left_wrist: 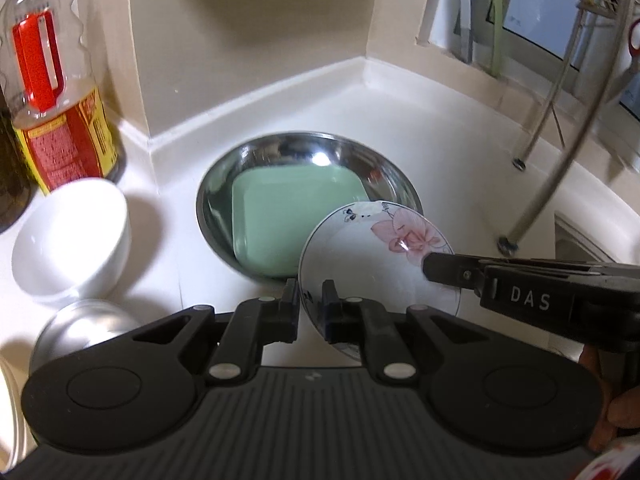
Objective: Organize plates and bowls
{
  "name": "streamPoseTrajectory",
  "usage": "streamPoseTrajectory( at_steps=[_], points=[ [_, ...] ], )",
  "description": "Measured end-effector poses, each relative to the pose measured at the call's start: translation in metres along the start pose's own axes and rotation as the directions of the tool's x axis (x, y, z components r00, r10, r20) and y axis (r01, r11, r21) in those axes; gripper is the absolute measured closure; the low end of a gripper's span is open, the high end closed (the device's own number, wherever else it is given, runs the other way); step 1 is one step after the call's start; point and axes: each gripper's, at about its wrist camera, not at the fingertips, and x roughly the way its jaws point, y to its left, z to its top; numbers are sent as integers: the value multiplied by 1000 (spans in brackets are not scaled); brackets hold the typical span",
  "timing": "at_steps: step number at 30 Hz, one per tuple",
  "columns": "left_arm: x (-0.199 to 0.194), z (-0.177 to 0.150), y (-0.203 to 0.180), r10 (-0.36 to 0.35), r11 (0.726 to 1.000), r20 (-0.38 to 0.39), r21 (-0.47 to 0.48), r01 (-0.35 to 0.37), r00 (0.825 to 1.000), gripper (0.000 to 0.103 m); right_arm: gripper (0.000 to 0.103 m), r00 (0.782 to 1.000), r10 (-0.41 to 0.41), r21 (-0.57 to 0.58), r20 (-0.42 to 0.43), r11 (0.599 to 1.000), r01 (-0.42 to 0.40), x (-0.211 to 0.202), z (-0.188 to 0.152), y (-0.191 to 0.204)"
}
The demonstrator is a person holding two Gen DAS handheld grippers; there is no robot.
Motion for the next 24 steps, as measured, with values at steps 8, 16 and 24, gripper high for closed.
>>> streamPoseTrajectory(
  at_steps=[8,16,24],
  points=[
    [25,28,8,31,999,14,-29,-31,999,94,97,1000,8,4,-3,1000,-8,31,29,-4],
    [55,42,16,61,996,-18,-58,-62,998,94,97,999,3,12,-35,1000,-2,67,47,-10],
    [81,49,22,74,994,-61,-77,-79,995,94,97,998,-6,22,-70,1000,8,93,54,-17]
  ],
)
